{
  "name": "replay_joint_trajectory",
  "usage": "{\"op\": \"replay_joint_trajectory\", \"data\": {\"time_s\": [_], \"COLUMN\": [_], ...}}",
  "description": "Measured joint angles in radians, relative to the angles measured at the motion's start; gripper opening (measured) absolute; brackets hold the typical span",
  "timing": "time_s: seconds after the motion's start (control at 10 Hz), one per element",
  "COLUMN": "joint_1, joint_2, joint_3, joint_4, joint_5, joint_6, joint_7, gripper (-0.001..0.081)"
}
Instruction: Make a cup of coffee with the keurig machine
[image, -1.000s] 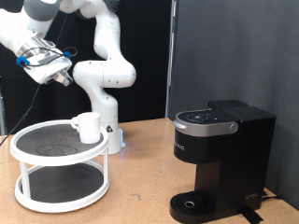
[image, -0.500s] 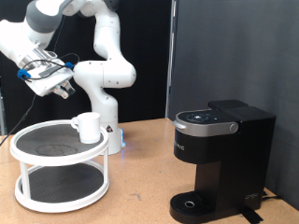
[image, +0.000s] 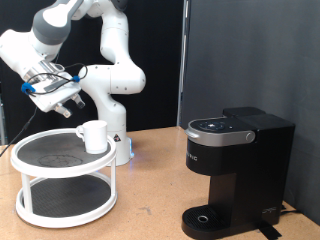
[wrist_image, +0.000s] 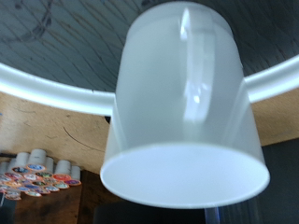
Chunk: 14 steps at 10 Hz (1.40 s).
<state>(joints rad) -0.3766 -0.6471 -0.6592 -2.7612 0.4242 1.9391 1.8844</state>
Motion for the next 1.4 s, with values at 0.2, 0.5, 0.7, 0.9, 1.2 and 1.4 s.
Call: {"op": "replay_joint_trajectory", "data": {"time_s": [0.2, 0.5, 0.7, 0.9, 1.2, 1.4], "joint_1": [0.000, 0.000, 0.000, 0.000, 0.005, 0.010], "joint_2": [0.009, 0.045, 0.066, 0.078, 0.097, 0.108], "joint_3": [-0.003, -0.013, -0.017, -0.023, -0.023, -0.023], "joint_4": [-0.029, -0.046, -0.047, -0.051, -0.058, -0.058], "joint_5": [0.000, 0.000, 0.000, 0.016, 0.060, 0.088], "joint_6": [0.057, 0.098, 0.107, 0.132, 0.174, 0.176], "joint_7": [-0.005, -0.044, -0.068, -0.085, -0.102, -0.116], "gripper": [0.0728, 0.0734, 0.0734, 0.0734, 0.0734, 0.0734]}}
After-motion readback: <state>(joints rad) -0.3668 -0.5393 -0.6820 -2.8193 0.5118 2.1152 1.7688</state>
